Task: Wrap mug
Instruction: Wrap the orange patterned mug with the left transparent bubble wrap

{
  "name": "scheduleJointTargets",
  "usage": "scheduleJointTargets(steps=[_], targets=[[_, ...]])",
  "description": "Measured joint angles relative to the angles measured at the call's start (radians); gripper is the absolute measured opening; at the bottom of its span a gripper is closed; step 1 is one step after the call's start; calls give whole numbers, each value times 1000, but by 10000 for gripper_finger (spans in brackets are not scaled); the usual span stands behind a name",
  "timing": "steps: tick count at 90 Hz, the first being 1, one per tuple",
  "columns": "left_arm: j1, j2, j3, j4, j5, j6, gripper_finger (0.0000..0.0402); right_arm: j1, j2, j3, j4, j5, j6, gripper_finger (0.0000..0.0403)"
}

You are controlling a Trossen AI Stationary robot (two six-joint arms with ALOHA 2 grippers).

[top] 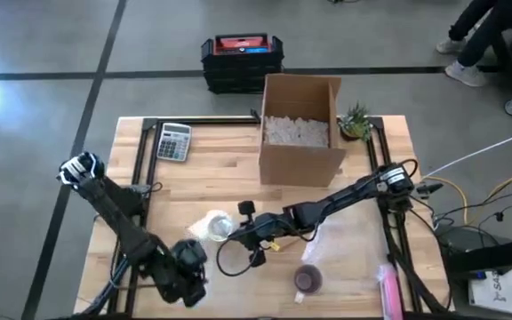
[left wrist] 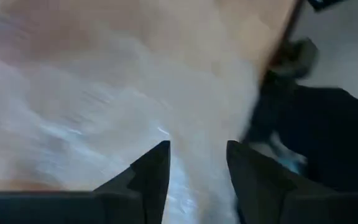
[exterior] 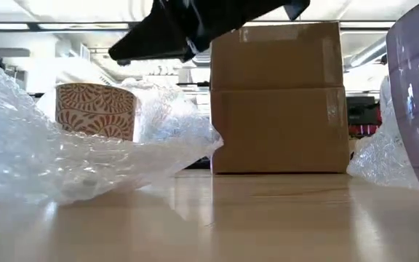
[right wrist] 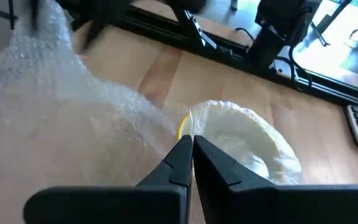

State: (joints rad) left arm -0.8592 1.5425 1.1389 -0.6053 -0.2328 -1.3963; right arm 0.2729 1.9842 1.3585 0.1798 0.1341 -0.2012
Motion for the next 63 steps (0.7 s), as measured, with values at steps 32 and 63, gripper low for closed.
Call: scheduleJointTargets(steps=[32, 63], targets=[[-2, 20, 62, -109, 39, -38, 110, 0, 2, 0, -46, -2, 19, 0], [0, 161, 16, 123, 63, -73, 140, 0, 3, 0, -67, -2, 18, 0]])
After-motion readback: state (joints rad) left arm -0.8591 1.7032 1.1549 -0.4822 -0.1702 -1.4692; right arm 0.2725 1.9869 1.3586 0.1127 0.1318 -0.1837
